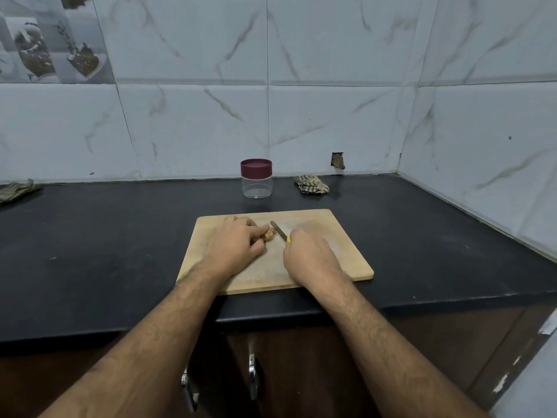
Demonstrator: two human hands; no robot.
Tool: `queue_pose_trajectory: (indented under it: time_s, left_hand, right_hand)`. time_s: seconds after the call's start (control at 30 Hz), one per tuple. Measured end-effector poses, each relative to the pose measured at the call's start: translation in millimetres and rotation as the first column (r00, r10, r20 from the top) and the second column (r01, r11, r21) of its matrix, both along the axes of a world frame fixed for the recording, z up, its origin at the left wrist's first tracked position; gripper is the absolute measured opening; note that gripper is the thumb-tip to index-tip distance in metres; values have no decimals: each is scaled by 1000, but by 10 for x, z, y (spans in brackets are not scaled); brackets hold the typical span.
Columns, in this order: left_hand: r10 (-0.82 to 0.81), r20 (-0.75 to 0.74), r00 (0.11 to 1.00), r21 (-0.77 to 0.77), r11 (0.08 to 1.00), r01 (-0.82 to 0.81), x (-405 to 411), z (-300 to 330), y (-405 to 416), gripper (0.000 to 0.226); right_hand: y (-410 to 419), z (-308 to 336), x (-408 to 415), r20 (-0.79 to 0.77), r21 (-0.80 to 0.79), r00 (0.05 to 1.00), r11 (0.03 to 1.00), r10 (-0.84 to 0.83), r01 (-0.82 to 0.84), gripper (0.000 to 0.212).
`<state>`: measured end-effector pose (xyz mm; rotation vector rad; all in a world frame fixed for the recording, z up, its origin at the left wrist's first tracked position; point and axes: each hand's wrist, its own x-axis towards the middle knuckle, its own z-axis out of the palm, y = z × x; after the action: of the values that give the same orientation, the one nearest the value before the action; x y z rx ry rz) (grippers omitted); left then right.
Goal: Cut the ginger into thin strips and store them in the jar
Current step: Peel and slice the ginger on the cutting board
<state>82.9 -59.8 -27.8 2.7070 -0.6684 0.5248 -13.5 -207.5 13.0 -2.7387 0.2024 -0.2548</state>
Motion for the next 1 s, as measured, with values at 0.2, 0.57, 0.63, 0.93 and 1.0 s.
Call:
queue_pose_trajectory:
  time_s: [0.2, 0.57, 0.63, 0.93, 1.0]
  left_hand:
    - [-1, -6, 1000, -11, 1000, 1, -9, 0, -4, 39]
    - [-8, 5, 1000, -14, 1000, 8, -18, -8, -5, 39]
    - [-14, 11, 1000, -15, 1000, 15, -24, -6, -9, 38]
    - [-6, 2, 1000, -32, 999, 6, -23, 1, -13, 37]
    - [-7, -2, 1000, -42, 999, 7, -15, -6, -10, 37]
  right_hand:
    - [10, -23, -24, 21, 6, 1000, 1000, 8, -8, 14]
    - [43, -20, -14, 2, -40, 1000, 999, 7, -7, 18]
    - [62, 5, 10, -17, -59, 1000, 998, 13, -14, 18]
    - [57, -11, 13, -75, -37, 997, 999, -1, -2, 19]
    - [48, -25, -1, -68, -38, 998, 999, -3, 1, 19]
